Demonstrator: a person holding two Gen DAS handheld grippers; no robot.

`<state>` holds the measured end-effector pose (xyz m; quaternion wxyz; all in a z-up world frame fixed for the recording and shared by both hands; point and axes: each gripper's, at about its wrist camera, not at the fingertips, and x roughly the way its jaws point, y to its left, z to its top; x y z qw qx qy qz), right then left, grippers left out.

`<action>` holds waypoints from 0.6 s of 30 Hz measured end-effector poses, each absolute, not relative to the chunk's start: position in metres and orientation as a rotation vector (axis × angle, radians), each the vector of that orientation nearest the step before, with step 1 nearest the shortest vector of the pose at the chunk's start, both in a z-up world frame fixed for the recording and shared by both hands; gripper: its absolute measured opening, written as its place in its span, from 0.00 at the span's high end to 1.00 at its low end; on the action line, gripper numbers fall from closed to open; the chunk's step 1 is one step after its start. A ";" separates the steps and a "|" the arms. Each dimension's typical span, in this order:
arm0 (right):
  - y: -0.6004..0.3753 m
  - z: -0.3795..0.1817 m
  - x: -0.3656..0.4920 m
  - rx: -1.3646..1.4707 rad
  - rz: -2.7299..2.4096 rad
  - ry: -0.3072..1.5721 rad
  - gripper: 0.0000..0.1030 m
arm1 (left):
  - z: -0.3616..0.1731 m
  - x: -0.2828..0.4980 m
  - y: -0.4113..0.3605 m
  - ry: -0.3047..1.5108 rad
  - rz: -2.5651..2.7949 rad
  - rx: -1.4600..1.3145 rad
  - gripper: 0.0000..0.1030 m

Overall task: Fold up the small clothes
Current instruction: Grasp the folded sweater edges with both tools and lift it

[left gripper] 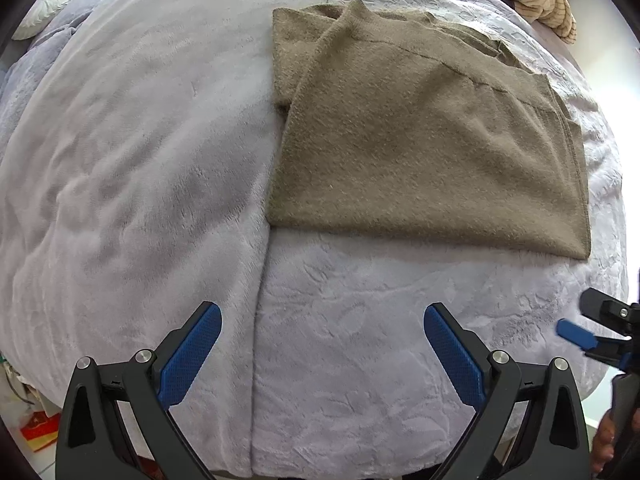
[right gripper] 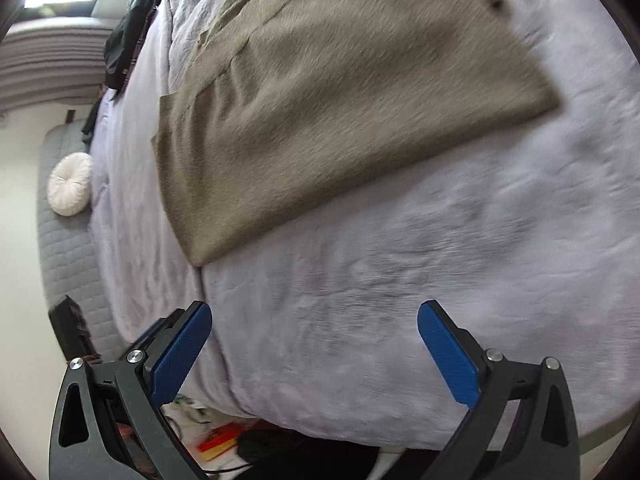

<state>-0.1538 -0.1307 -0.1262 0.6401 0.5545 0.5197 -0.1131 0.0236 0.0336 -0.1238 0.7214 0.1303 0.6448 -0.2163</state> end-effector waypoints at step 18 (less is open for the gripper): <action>-0.089 -0.209 -0.044 1.727 -0.061 0.672 0.03 | -0.141 0.137 0.063 1.451 -0.654 -0.107 0.02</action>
